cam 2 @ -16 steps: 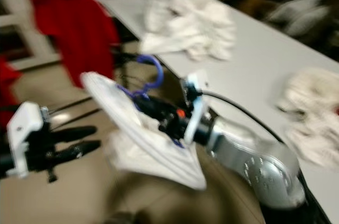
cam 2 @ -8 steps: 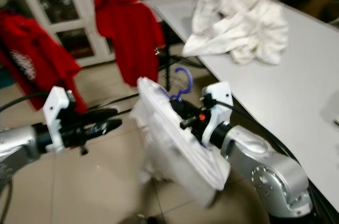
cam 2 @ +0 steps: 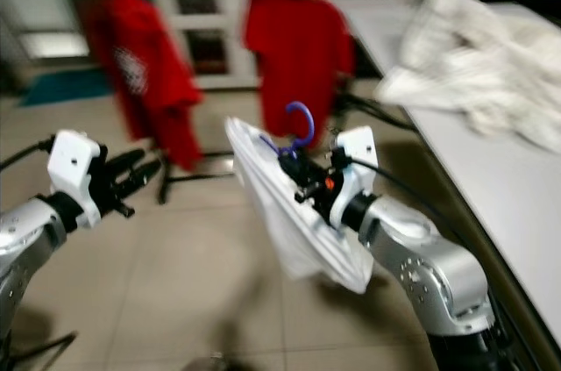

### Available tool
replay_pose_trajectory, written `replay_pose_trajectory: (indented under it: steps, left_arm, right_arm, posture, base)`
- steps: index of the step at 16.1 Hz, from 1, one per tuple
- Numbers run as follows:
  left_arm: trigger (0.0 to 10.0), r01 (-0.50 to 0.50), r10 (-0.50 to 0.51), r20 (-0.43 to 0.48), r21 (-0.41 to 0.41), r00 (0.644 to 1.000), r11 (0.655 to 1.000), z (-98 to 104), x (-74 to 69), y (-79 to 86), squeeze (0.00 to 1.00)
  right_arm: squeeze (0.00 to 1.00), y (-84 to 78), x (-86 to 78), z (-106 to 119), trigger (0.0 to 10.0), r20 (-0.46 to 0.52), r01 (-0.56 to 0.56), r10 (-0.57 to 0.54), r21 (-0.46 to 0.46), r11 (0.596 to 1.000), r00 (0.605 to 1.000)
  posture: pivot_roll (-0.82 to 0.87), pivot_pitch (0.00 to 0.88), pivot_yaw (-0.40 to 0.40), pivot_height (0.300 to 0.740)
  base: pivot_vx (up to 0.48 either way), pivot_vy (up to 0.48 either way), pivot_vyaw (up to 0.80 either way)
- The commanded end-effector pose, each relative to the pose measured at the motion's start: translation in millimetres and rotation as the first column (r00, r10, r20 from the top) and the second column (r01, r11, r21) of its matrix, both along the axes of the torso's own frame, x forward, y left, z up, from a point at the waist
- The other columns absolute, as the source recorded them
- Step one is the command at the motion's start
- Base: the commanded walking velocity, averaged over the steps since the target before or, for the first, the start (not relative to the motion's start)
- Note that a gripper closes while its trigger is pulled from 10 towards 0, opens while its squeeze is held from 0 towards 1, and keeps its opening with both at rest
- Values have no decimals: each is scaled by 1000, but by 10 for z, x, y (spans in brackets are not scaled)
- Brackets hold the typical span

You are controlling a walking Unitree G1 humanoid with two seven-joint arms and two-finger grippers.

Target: Hang hanger

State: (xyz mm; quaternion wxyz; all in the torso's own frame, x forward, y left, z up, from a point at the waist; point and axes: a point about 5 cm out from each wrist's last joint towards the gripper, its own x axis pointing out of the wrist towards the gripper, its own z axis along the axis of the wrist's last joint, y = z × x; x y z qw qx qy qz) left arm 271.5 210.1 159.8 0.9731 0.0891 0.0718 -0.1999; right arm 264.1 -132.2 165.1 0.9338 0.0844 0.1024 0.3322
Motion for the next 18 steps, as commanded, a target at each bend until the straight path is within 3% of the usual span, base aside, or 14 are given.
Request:
replay_pose_trajectory:
  steps: [1,2,3,4,6,9,10,11,13,16,18]
  left_arm:
    - [10000,-101,100,15,28,995,994,5,51,113,0]
    - [10000,-102,102,18,35,995,994,-16,51,100,0]
    - [10000,-90,90,11,21,996,996,-80,53,60,98]
    - [10000,-65,65,2,-18,998,998,-73,61,30,1000]
    - [10000,-36,38,38,-46,999,998,-26,199,-75,1000]
    - [10000,-4,6,34,-64,999,998,-47,289,-229,1000]
    - [10000,19,-16,26,-92,1000,996,-41,333,-302,208]
    - [10000,52,-50,15,-119,999,992,-27,414,-401,0]
    - [10000,65,-64,17,-108,998,992,-17,542,-477,0]
    - [10000,69,-67,16,-138,998,988,-10,623,-541,0]
    - [10000,98,-99,6,-237,995,966,26,703,-652,0]
  right_arm:
    - [0,50,37,100,10000,45,-20,18,43,999,999]
    - [0,62,47,105,10000,51,-24,21,49,999,998]
    - [0,86,69,85,10000,62,-34,30,54,998,998]
    - [0,86,77,81,10000,66,-27,24,46,999,997]
    - [0,42,146,174,10000,75,65,-73,106,992,994]
    - [0,35,162,207,10000,79,77,-87,120,990,993]
    - [0,41,161,207,10000,80,75,-85,123,990,993]
    - [0,35,168,200,10000,73,89,-99,122,988,992]
    - [0,20,184,151,10000,41,126,-131,109,986,991]
    - [0,24,184,112,10000,17,148,-150,92,985,989]
    - [0,59,169,152,10000,23,131,-134,114,985,991]
  posture:
    - [104,0,5,740]
    - [105,0,9,740]
    - [77,0,22,740]
    - [77,0,22,740]
    - [59,0,23,740]
    - [38,0,32,740]
    - [29,0,34,740]
    - [24,0,36,740]
    - [12,0,40,740]
    - [8,0,39,740]
    - [5,0,42,740]
  base:
    - [0,0,800]
    - [0,0,800]
    - [0,0,800]
    - [0,0,800]
    - [0,0,0]
    - [0,0,0]
    - [0,0,0]
    - [0,0,0]
    - [0,0,0]
    - [0,0,0]
    - [0,0,0]
